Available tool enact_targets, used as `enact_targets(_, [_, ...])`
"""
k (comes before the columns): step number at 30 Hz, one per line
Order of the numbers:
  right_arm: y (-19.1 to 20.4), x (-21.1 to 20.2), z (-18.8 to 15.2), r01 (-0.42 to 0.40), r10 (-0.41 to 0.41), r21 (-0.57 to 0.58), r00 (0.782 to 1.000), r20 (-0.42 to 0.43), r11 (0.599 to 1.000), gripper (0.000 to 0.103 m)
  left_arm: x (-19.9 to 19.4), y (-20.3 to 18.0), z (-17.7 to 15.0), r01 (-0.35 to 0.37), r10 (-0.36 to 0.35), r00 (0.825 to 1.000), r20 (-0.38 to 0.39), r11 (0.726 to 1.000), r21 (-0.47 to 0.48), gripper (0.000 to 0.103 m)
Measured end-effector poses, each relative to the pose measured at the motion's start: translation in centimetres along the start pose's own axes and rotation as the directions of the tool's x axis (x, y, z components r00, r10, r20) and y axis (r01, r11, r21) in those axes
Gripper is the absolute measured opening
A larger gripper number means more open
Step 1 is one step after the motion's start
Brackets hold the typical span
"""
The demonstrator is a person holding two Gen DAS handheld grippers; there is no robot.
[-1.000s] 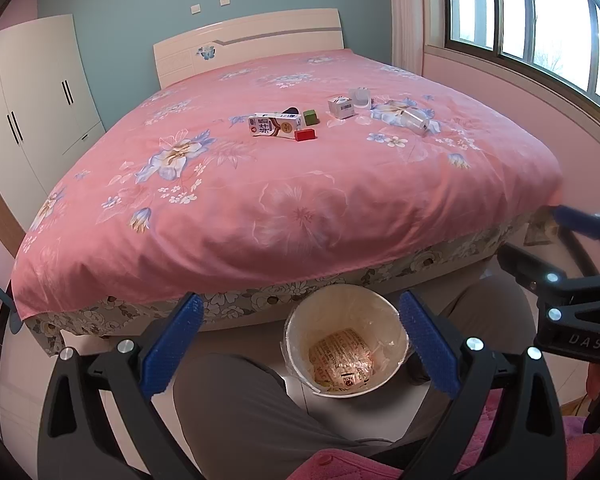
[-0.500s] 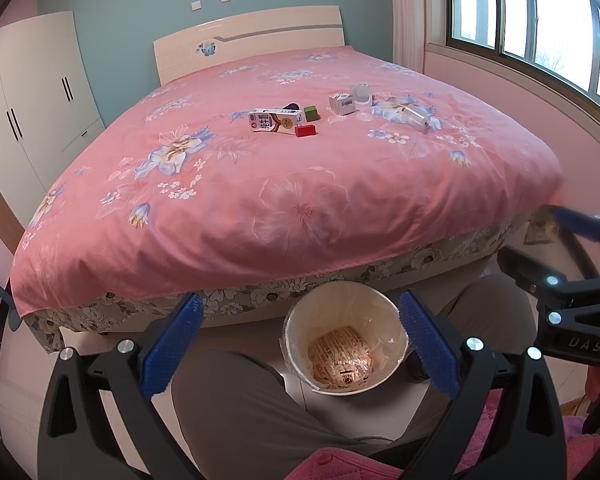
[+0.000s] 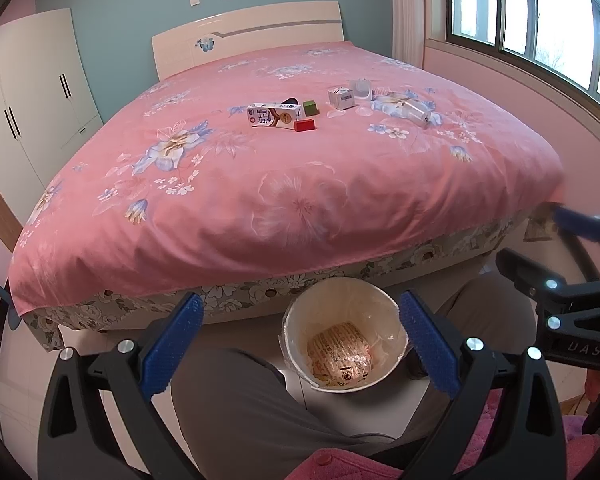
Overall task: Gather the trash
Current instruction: 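Reach the left tool to the white milk carton while the right tool reaches the clear cup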
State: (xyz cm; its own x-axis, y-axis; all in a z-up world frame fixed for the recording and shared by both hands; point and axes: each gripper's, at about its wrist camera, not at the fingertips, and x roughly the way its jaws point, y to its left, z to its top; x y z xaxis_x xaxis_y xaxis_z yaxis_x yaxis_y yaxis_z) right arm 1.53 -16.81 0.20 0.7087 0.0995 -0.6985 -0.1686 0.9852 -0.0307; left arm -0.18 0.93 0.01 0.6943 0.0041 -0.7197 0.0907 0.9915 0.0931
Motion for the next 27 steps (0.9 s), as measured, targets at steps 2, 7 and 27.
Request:
enact_targets(2, [-0.2, 0.4, 0.3, 0.000, 0.000, 0.001, 1.000, -0.004, 1.000, 0.096, 0.4, 0.0, 0.3, -0.001, 0.001, 1.000, -0.007, 1.000, 0.001, 0.100])
enact_targets(7, [-0.8, 1.6, 1.6, -0.004, 0.004, -0.002, 1.000, -0.017, 1.000, 0.096, 1.9, 0.0, 2.5, 0.005, -0.005, 1.000, -0.025, 1.000, -0.006, 0.100])
enact_targets(27, [-9.8, 7.9, 15.8, 0.114, -0.114, -0.003, 0.993, 0.035, 0.993, 0.096, 11.4, 2.5, 18.3, 0.009, -0.012, 0.998, -0.057, 0.999, -0.044, 0.100])
